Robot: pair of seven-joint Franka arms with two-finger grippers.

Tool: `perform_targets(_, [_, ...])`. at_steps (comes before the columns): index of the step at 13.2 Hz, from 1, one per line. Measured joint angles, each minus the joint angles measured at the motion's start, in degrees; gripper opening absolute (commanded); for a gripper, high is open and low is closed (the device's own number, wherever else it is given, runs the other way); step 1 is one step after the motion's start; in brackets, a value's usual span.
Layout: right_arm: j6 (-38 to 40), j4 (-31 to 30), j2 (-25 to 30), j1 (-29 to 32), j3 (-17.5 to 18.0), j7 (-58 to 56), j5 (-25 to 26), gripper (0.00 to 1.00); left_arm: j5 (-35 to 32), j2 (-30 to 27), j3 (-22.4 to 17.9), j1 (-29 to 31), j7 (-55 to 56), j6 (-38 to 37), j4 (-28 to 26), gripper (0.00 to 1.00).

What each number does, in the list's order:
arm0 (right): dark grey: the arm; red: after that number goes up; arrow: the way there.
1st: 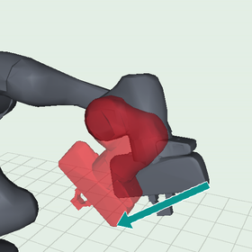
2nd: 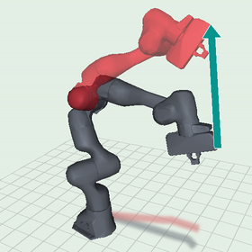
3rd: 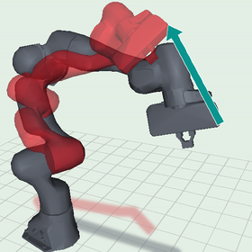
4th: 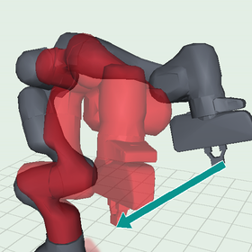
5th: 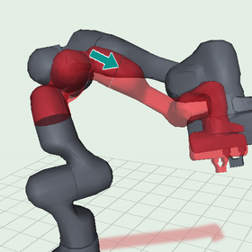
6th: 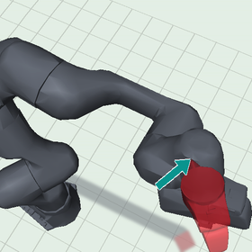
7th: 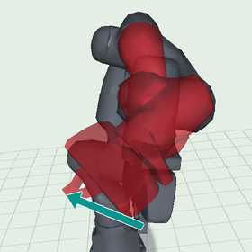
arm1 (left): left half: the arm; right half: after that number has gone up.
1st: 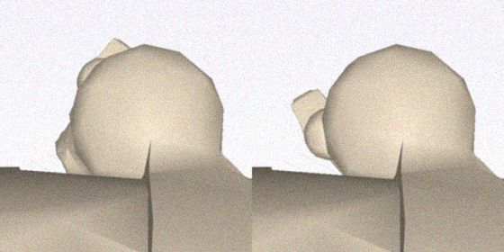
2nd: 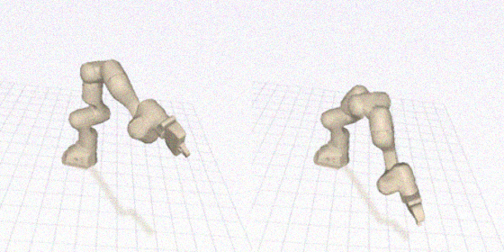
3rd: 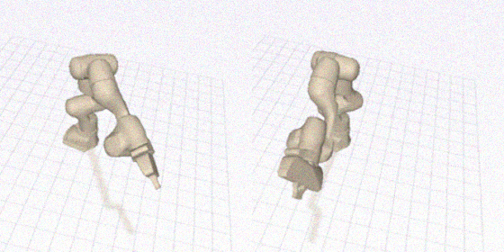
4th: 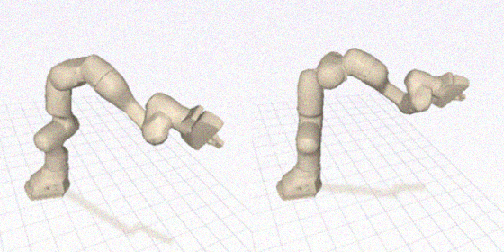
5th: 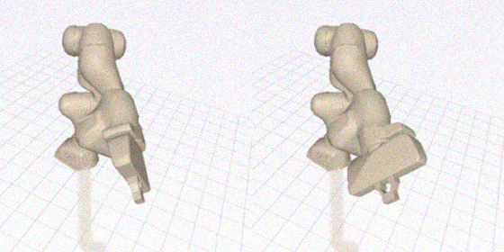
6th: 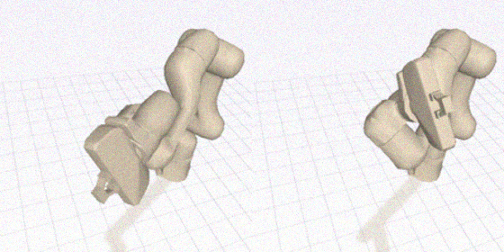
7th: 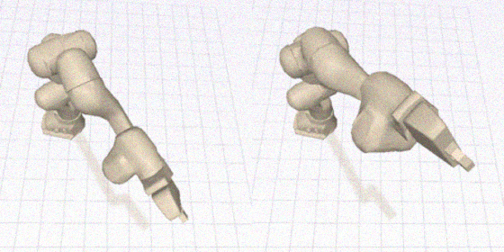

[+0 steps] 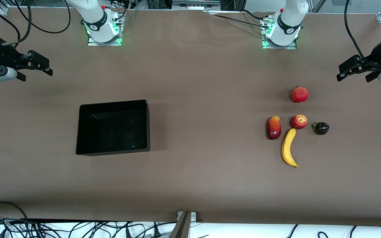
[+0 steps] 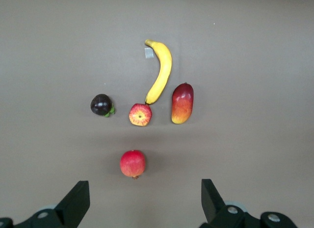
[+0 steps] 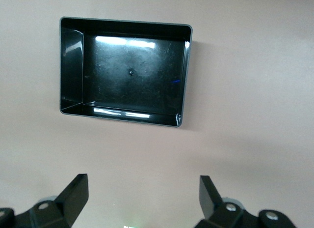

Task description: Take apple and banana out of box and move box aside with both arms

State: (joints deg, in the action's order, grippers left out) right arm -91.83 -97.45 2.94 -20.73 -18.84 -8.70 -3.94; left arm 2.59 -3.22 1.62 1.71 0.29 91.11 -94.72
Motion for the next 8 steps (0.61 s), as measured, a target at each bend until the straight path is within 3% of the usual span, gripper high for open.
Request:
perform_targets(5, [0.0,0.0,-0.8,0.8,1.4,0.0,1.1,1.00,0.0,0.0,-0.3,0.4,0.0,-0.5,0.6,1.00])
perform_targets(6, [0.0,0.0,-0.8,3.4,4.5,0.0,1.3,1.00,0.0,0.0,-0.3,0.5,0.0,-0.7,0.8,1.00])
perform_targets(8, [0.0,0.0,-0.8,13.1,14.8,0.2,1.6,1.00,0.0,0.0,-0.1,0.5,0.0,-1.1,1.0,1.00])
